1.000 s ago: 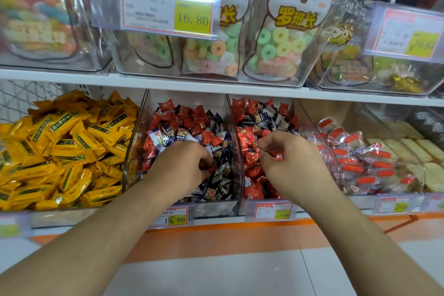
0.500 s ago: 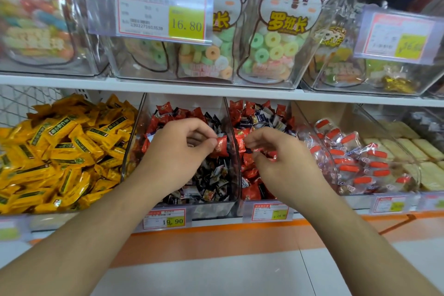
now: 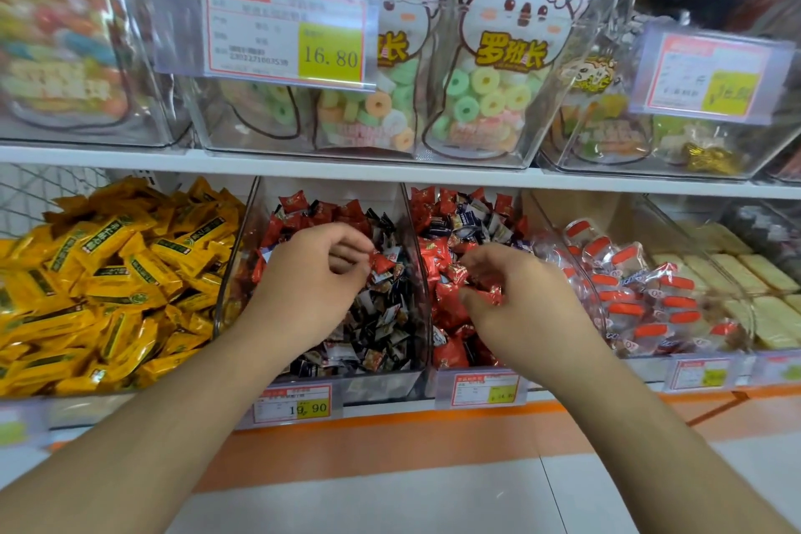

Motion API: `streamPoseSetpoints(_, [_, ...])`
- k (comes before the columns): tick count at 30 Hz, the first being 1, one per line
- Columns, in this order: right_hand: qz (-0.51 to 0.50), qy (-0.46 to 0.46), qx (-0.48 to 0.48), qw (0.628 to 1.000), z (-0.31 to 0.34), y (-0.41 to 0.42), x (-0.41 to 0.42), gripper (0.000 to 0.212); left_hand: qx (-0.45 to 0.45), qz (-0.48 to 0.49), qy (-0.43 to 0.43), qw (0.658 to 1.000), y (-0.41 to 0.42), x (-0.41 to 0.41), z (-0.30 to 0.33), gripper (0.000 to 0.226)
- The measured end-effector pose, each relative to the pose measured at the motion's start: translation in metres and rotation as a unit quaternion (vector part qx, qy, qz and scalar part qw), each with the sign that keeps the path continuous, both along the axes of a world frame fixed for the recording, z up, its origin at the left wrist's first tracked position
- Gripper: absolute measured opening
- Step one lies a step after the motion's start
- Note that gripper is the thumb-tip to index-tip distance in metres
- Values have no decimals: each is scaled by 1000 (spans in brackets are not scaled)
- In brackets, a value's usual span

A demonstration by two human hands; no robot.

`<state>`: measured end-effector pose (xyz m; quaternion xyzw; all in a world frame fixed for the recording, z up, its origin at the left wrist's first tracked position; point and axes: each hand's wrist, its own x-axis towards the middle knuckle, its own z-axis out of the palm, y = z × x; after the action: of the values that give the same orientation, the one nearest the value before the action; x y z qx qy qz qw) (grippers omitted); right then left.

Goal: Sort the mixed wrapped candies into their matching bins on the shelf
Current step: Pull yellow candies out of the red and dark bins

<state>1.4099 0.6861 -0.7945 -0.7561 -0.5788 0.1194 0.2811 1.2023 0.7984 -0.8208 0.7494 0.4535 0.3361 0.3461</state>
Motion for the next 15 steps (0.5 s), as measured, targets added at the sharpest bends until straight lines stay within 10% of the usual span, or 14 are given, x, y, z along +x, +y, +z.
streamPoseSetpoints(15, [-5, 7, 4, 1000, -6, 2, -4, 15, 55, 13, 137, 989, 23, 28, -29, 39])
